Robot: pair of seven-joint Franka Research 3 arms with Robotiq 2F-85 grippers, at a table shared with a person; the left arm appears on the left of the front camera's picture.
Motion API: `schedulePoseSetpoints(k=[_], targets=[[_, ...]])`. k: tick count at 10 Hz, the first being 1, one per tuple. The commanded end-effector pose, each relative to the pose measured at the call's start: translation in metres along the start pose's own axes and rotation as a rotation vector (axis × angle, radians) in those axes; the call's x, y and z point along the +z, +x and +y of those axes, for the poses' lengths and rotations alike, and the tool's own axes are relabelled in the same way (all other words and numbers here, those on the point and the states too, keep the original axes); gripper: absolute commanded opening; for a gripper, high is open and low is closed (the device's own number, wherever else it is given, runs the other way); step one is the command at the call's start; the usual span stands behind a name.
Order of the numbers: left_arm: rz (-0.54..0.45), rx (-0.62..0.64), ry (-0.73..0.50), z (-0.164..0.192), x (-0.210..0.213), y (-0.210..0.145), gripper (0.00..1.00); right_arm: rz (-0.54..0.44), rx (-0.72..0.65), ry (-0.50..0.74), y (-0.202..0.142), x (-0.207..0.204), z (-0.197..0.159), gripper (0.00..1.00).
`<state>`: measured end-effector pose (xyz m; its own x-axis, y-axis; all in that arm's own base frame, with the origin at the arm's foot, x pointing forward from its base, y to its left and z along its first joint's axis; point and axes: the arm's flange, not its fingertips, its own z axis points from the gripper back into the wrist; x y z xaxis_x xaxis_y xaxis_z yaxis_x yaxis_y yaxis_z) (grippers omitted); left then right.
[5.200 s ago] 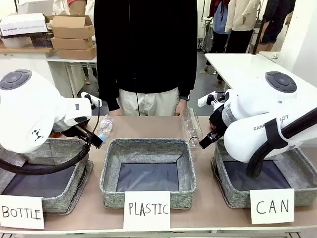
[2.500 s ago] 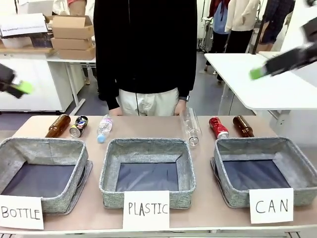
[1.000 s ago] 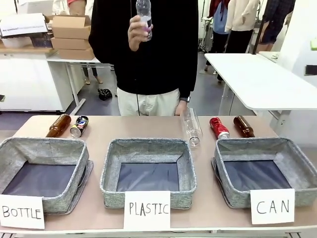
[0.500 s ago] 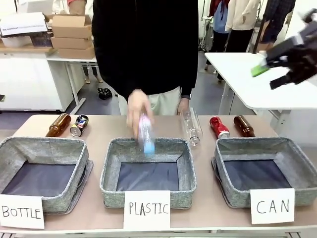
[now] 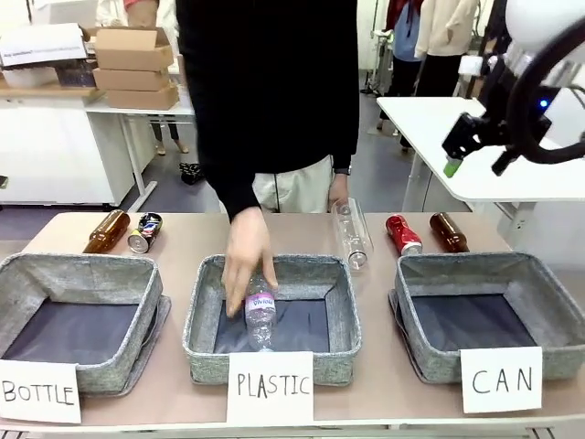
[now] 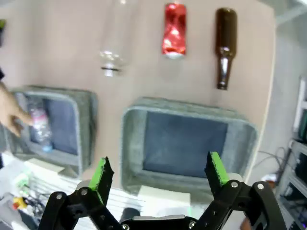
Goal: Sort the can waste into the basket.
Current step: Pick up the can waste from the table and place it in the right Fabric basket.
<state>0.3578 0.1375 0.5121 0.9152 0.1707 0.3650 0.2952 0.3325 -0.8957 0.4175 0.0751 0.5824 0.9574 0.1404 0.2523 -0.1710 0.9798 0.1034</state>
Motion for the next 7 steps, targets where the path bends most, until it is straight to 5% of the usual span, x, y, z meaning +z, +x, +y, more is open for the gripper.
schedulePoseSetpoints(k=[1, 3, 5, 7], targets=[[0.002, -0.022, -0.015, -0.001, 0.002, -0.001, 1.0, -0.075, 0.006, 0.107, -0.015, 0.012, 0.011, 1.0], [0.002, -0.022, -0.015, -0.001, 0.002, -0.001, 1.0, 0.025, -0.01, 0.003, 0.045, -0.03, -0.009, 1.0], [0.002, -0.022, -0.015, -0.001, 0.002, -0.001, 1.0, 0.008, 0.023, -0.054, 0.101, -0.096, -0.011, 1.0], [0.002, -0.022, -0.015, -0.001, 0.002, -0.001, 1.0, 0.094, 0.018, -0.173, 0.124, -0.177, -0.016, 1.0]])
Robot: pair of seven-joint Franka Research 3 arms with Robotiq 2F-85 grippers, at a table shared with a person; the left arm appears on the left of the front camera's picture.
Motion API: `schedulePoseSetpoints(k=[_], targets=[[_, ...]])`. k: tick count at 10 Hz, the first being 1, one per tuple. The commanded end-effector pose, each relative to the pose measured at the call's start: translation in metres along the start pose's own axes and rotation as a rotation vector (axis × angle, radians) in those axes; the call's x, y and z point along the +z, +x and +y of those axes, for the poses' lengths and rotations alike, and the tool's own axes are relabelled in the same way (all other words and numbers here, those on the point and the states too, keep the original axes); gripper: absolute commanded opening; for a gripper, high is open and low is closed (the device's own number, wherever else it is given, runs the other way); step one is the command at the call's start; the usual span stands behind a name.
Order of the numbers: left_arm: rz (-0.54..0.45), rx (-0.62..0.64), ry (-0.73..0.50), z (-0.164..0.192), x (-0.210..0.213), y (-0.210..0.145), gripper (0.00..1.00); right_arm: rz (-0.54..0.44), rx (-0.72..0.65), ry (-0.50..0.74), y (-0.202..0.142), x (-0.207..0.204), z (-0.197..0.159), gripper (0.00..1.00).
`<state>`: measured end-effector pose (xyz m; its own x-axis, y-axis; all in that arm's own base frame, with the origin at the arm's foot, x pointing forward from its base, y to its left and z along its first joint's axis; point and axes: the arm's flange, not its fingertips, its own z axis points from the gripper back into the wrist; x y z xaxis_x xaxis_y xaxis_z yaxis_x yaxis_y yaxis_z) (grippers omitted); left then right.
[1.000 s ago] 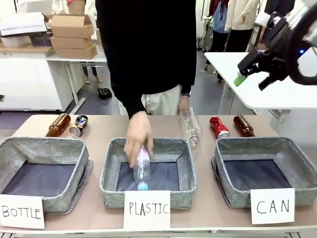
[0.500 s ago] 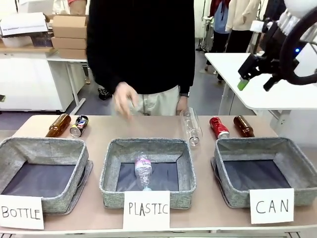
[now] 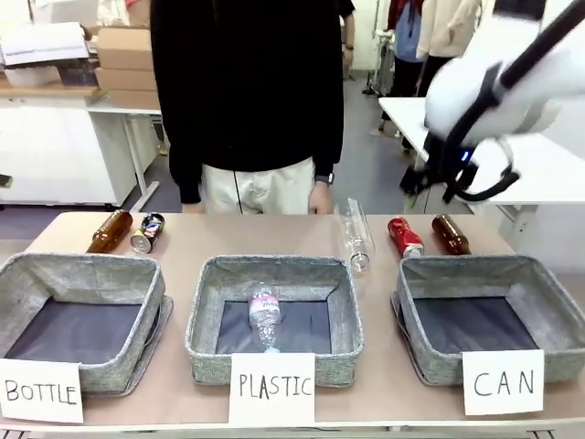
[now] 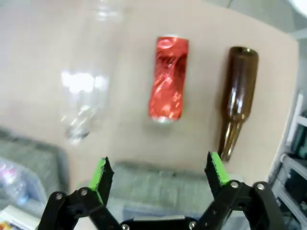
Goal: Sort the can waste into the basket.
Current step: Pick up the can waste from the table and place it in the right Fabric basket.
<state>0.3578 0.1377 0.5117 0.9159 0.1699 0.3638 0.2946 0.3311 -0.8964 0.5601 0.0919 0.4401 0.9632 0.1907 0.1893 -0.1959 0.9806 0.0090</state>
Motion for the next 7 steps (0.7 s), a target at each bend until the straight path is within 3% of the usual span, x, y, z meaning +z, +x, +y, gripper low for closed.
schedulePoseSetpoints(k=[1, 2, 3, 4, 6, 7], targets=[[0.001, -0.023, -0.014, -0.001, 0.002, 0.0, 1.0, 0.08, -0.064, -0.094, 0.025, -0.031, 0.007, 1.0], [0.001, -0.023, -0.014, -0.001, 0.002, 0.0, 1.0, 0.065, -0.082, -0.066, 0.024, -0.056, 0.008, 1.0], [0.001, -0.023, -0.014, -0.001, 0.002, 0.0, 1.0, 0.148, -0.102, 0.022, 0.021, -0.068, 0.01, 1.0], [0.001, -0.023, -0.014, -0.001, 0.002, 0.0, 1.0, 0.076, -0.033, -0.053, 0.017, -0.066, 0.0, 1.0], [0.001, -0.023, -0.014, -0.001, 0.002, 0.0, 1.0, 0.117, -0.051, -0.035, 0.017, -0.085, 0.004, 1.0], [0.001, -0.023, -0.014, -0.001, 0.002, 0.0, 1.0, 0.081, 0.004, -0.02, 0.03, -0.1, 0.001, 1.0]])
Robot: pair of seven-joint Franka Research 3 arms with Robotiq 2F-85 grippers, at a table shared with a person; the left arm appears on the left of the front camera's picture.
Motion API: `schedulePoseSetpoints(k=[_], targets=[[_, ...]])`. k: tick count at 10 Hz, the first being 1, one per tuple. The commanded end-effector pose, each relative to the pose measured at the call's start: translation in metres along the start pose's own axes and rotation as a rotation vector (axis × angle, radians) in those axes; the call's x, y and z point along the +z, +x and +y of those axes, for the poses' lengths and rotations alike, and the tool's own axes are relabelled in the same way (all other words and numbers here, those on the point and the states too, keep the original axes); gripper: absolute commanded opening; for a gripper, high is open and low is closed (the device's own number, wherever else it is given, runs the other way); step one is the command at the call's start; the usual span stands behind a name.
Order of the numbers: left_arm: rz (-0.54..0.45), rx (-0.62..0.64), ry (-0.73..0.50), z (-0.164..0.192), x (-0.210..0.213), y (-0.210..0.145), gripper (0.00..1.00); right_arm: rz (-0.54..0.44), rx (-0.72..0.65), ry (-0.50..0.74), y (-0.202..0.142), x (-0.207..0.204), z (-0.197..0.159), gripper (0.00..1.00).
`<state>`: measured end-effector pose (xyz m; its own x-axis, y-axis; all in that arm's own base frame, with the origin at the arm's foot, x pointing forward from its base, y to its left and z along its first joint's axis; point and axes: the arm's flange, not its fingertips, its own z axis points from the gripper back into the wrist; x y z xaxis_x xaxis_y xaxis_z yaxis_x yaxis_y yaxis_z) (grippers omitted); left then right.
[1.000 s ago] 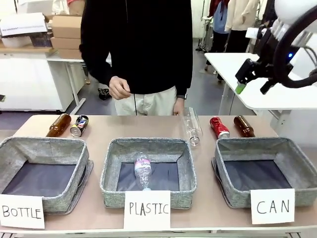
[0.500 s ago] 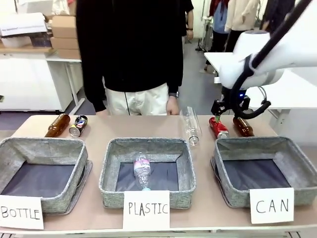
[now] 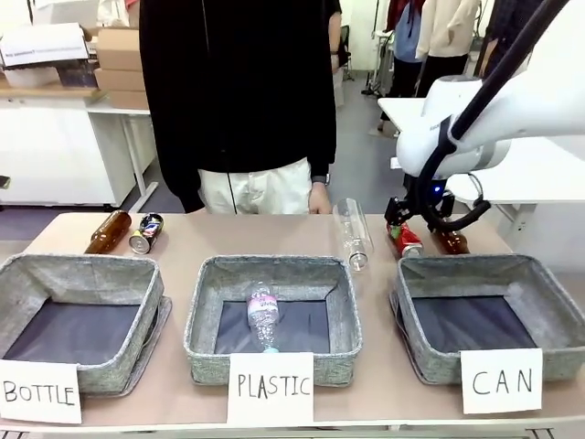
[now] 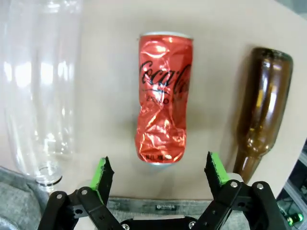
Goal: Sort the can waste into the basket.
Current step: Pick up the can waste from the table and place it in the right Fabric basket.
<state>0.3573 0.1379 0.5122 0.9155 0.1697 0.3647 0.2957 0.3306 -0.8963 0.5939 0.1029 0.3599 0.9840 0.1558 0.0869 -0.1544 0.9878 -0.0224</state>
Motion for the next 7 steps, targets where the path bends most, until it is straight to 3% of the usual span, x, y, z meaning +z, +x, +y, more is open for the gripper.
schedulePoseSetpoints(k=[1, 7], targets=[[0.001, -0.022, -0.013, -0.001, 0.002, 0.0, 1.0, -0.058, 0.084, 0.042, 0.024, -0.026, 0.0, 1.0], [0.001, -0.022, -0.013, -0.001, 0.002, 0.0, 1.0, 0.016, 0.046, 0.025, 0.042, -0.048, 0.0, 1.0]])
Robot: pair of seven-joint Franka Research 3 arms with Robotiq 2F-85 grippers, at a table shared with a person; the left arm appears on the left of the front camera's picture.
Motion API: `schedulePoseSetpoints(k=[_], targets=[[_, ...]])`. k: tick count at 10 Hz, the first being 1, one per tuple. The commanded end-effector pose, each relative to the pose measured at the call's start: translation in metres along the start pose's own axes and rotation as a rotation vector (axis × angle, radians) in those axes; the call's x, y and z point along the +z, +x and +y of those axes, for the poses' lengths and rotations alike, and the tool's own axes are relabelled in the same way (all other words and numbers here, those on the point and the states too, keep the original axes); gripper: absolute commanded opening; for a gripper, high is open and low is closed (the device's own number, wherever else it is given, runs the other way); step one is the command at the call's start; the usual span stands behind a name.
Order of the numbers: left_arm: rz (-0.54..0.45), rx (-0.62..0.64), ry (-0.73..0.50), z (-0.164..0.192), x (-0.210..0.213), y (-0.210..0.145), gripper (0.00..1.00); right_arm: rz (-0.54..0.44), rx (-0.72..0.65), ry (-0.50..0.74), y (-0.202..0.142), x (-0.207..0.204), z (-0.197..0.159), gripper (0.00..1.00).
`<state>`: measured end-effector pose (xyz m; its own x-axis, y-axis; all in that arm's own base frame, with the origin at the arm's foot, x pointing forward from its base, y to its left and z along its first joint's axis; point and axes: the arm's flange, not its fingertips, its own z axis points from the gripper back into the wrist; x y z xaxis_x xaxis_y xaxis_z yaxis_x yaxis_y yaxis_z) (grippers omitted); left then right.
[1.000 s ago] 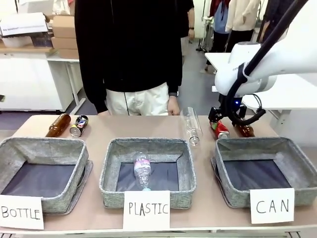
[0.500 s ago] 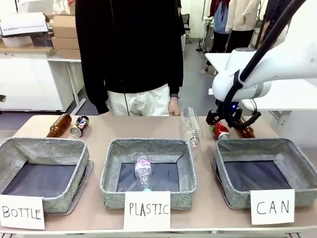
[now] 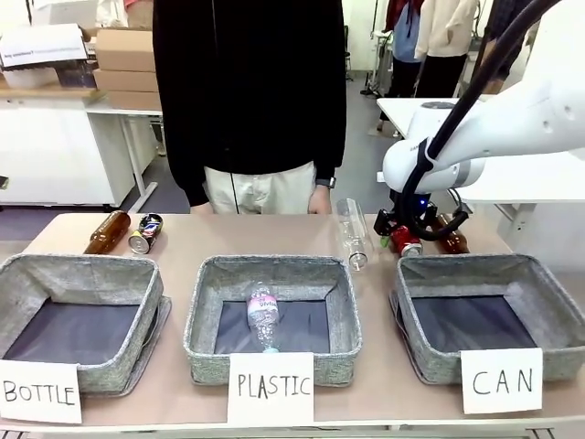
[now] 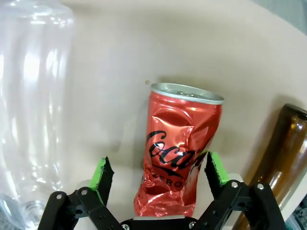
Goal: Sort the can waste into the basket.
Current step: Pick up the can waste from the table and place it in the right Fabric basket.
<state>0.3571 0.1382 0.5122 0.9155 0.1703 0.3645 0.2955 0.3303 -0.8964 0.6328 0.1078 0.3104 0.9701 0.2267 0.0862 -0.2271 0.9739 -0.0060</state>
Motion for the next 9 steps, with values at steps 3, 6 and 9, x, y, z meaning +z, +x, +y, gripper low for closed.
schedulePoseSetpoints(k=[3, 6, 9], targets=[[0.001, -0.023, -0.013, -0.0009, 0.0012, -0.0001, 1.0, 0.026, -0.011, -0.015, 0.0076, 0.0025, 0.0017, 0.0], [0.001, -0.023, -0.013, -0.0009, 0.0012, -0.0001, 1.0, 0.037, -0.015, -0.032, 0.0075, 0.0004, 0.0022, 0.0], [0.001, -0.023, -0.013, -0.0009, 0.0012, -0.0001, 1.0, 0.05, -0.035, -0.022, 0.0085, -0.0044, 0.0006, 0.0]])
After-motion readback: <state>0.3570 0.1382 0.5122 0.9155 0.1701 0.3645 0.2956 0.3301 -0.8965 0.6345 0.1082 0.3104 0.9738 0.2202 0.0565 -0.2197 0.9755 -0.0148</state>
